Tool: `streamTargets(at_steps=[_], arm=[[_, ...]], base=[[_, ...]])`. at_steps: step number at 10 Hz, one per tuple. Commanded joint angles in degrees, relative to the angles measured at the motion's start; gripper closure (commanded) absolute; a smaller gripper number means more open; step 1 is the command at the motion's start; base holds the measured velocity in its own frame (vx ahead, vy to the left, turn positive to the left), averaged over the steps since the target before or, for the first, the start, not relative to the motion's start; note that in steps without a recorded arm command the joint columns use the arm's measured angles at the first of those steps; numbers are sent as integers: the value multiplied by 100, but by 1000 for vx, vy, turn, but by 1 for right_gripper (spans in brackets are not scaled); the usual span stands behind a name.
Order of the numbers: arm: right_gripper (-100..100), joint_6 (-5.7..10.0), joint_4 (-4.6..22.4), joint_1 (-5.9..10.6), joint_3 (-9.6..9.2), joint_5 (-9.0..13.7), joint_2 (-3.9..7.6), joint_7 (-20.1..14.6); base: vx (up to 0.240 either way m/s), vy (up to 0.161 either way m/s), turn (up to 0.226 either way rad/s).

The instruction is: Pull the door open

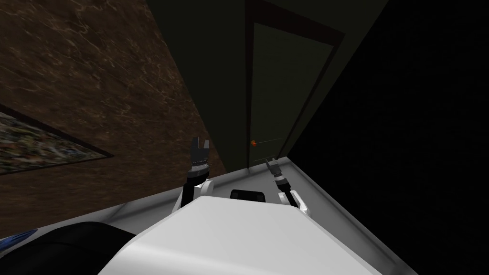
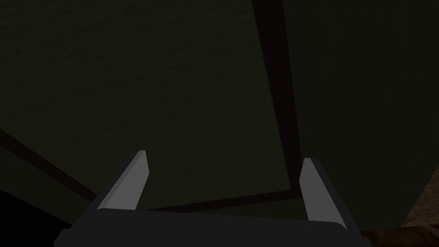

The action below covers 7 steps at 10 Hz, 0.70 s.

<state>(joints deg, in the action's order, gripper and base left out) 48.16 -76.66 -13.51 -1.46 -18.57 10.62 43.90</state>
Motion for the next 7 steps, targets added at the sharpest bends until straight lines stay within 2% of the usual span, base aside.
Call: streamTargets(at_steps=[1,6,7], arm=[[-100,41,159,30,-8,-71,17,114],[-100,198,680,149,-11,-260,84,416],[-100,257,875,194,-12,-331,108,530]], base=[[86,51,-41],[85,40,-40],[112,54,-59]])
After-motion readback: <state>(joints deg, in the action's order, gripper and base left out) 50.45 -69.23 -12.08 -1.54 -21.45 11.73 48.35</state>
